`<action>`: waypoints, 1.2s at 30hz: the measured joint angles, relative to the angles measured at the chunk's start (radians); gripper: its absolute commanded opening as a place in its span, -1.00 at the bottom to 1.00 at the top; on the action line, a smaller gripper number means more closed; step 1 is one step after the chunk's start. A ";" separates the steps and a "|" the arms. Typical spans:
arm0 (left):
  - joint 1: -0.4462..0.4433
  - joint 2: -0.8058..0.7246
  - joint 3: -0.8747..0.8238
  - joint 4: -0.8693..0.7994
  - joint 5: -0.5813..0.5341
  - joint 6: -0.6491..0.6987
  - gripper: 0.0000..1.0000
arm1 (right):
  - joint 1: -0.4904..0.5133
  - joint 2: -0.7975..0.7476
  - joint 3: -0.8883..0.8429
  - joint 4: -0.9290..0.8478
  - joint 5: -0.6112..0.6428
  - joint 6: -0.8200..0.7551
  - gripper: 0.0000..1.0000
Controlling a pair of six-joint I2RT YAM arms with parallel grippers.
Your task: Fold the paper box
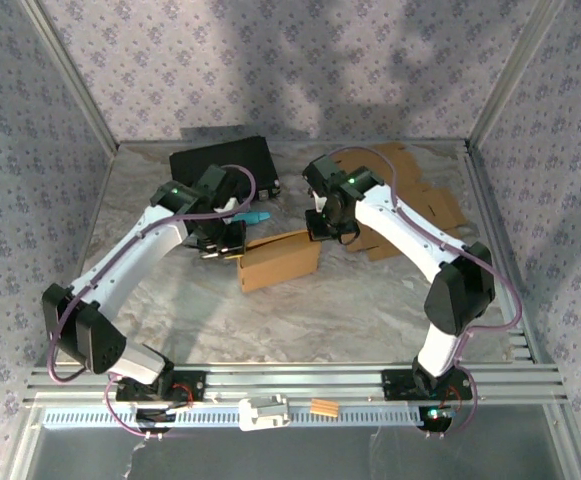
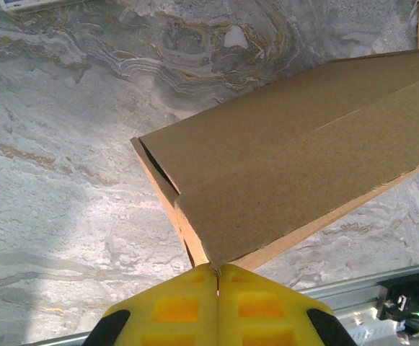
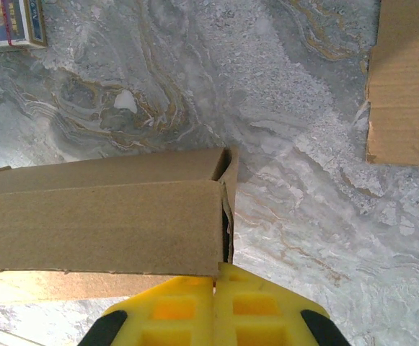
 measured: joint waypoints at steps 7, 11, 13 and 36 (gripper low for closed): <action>0.018 0.013 0.024 -0.011 0.066 -0.005 -1.00 | -0.023 0.034 0.043 -0.011 -0.007 -0.008 -1.00; 0.036 0.014 0.025 -0.014 0.110 -0.010 -1.00 | -0.024 0.040 0.048 -0.011 -0.006 -0.012 -1.00; 0.044 0.014 0.025 -0.015 0.127 -0.016 -1.00 | -0.024 0.040 0.048 -0.011 -0.006 -0.015 -1.00; 0.091 0.032 0.032 -0.035 0.233 -0.031 -1.00 | -0.027 0.041 0.051 -0.014 -0.007 -0.023 -1.00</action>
